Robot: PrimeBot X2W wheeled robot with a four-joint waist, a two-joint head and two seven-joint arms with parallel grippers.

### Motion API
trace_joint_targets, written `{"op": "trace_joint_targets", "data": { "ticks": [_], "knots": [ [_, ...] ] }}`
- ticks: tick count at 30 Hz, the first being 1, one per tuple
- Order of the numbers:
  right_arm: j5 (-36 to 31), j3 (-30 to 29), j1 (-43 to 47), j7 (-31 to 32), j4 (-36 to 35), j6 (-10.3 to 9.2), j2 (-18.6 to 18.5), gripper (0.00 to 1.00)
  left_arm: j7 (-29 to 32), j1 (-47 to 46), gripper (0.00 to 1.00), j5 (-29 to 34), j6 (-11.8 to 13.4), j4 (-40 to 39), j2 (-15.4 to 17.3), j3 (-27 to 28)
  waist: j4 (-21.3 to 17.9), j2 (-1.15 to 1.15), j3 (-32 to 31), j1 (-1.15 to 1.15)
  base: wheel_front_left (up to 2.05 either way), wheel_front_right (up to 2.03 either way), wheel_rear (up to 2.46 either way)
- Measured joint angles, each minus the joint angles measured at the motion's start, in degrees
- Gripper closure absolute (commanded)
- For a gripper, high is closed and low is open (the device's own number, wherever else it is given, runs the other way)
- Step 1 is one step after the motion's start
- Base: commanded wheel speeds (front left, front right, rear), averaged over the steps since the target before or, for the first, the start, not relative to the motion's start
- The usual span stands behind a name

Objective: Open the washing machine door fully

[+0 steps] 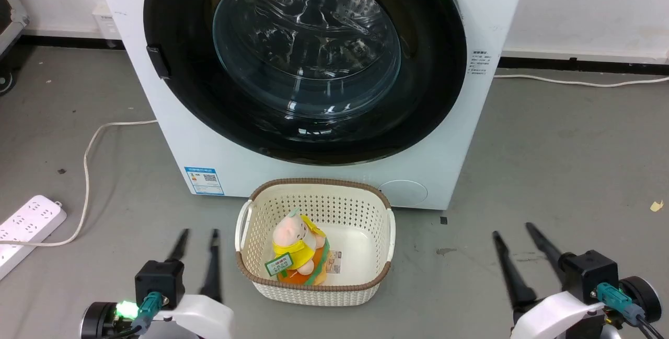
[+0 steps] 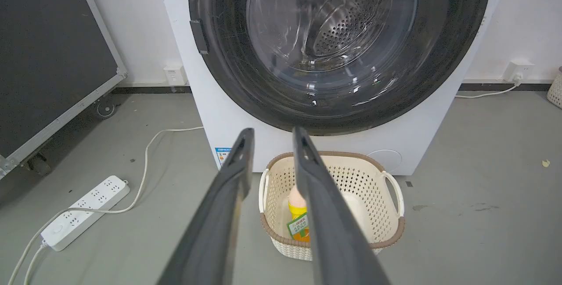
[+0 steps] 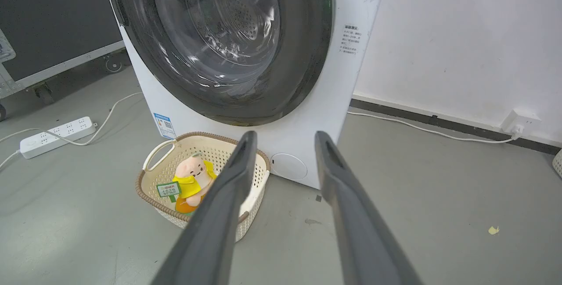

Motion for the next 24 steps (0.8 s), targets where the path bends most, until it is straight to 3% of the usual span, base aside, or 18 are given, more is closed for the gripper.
{"op": "trace_joint_targets", "data": {
  "ticks": [24],
  "knots": [
    [2.3,0.1,0.0,-2.4,0.3,0.00,0.0,0.00,-2.4,0.0,0.00,0.0,0.5,0.9,0.0,-1.8,0.2,0.00,0.0,0.00,0.00,0.00,0.00]
  ]
}}
